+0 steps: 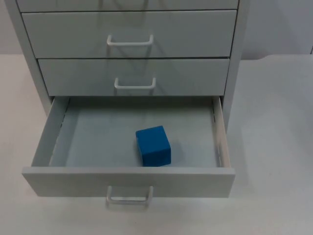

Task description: Open the drawer with the left hand, place the block into the drawer with the right hand, then close the drawer with the left hand.

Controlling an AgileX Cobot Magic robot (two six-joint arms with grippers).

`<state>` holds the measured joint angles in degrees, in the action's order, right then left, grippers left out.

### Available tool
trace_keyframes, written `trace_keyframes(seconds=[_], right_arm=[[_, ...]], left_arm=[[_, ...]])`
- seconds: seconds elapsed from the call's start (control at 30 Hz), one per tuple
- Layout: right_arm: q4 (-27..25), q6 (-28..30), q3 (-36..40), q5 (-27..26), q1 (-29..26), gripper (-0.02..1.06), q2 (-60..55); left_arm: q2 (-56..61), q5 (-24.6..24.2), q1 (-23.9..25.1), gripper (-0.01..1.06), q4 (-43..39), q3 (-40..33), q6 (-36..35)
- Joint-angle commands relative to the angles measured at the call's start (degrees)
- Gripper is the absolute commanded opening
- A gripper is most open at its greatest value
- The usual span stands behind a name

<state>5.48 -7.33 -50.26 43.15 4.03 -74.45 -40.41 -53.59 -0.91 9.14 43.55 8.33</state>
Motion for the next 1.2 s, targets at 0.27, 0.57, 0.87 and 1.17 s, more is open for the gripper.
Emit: trace_keyframes(seconds=[0.27,0.57,0.87,1.17], right_arm=[[-0.05,0.73,0.22,-1.46,-0.39,0.75,0.62],[-0.05,0.73,0.22,-1.6,-0.39,0.75,0.62],[0.28,0.73,0.22,-1.84,-0.39,0.75,0.62],[0.28,0.73,0.22,-2.32,-0.39,0.75,0.62]], left_arm=[[-7.29,0.6,0.3,0.44,14.12,0.09,11.29],[-15.59,3.78,-0.38,0.0,25.97,0.09,21.43],[-21.33,11.71,-14.74,0.0,17.58,0.09,18.47],[-27.35,16.2,-42.22,0.0,-25.36,0.09,-13.53]])
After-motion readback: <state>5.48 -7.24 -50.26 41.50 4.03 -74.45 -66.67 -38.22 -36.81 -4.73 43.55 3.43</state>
